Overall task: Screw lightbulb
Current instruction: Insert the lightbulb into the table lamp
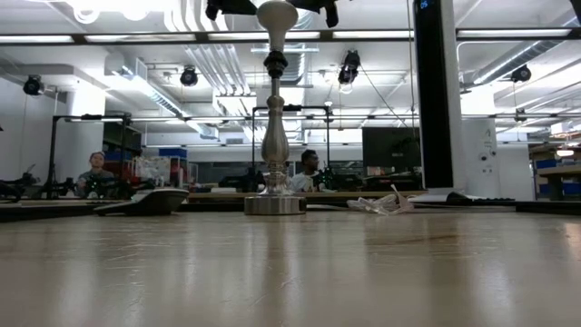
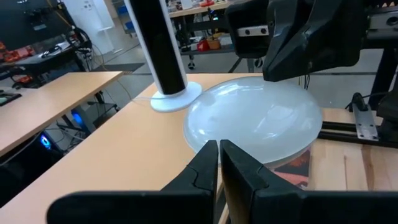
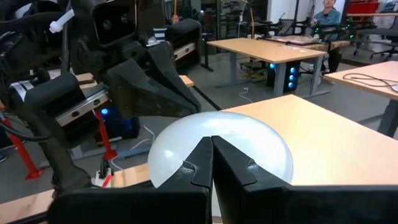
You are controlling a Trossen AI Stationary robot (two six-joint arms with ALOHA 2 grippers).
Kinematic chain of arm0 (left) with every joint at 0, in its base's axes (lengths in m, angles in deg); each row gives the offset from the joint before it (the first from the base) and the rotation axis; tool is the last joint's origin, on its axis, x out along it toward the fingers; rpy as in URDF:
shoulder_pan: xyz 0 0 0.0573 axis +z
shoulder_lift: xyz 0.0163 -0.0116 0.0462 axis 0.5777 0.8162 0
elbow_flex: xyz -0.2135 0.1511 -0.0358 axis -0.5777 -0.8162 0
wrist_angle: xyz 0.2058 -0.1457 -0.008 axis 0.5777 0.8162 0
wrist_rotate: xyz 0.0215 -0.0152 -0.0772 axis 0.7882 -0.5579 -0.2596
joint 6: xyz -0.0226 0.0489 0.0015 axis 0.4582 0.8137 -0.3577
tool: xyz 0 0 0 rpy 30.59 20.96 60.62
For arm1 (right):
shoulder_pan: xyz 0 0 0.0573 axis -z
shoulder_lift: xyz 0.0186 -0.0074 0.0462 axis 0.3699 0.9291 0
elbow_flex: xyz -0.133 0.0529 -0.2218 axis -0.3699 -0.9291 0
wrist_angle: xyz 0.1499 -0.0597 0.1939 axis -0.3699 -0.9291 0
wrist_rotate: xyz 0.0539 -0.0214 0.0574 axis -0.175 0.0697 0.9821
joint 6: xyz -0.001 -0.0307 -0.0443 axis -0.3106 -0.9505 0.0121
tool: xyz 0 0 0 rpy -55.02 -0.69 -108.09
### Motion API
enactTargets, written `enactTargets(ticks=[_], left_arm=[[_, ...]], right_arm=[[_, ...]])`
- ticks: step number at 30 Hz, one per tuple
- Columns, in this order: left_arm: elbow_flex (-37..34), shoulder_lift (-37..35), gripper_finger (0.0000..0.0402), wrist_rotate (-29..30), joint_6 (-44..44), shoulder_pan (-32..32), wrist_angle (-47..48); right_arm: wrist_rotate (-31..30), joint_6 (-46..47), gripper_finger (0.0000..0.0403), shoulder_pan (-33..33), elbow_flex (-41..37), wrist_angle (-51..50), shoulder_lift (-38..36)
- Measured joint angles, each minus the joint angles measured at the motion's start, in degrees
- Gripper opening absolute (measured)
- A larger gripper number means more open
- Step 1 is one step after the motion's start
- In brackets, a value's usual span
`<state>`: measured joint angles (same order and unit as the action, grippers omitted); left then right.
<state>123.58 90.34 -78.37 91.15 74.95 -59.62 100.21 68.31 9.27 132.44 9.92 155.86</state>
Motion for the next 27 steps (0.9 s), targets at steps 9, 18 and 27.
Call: enactTargets(ticks=[9, 18, 27], left_arm=[[1.2, -0.9, 0.0011, -0.1, 0.0, -0.1, 0.3], [1.2, -1.5, 0.0011, -1.6, -0.3, -0.3, -0.6], [0.5, -1.2, 0.0011, -7.1, -0.8, -1.5, -2.9]], right_arm=[[-0.2, 0.1, 0.0, 0.0, 0.5, 1.0, -0.7], [-0.4, -0.7, 0.0, 0.2, 1.9, 0.9, -0.7], [-0.5, -0.7, 0.0, 1.5, 0.0, 0.4, -0.7]])
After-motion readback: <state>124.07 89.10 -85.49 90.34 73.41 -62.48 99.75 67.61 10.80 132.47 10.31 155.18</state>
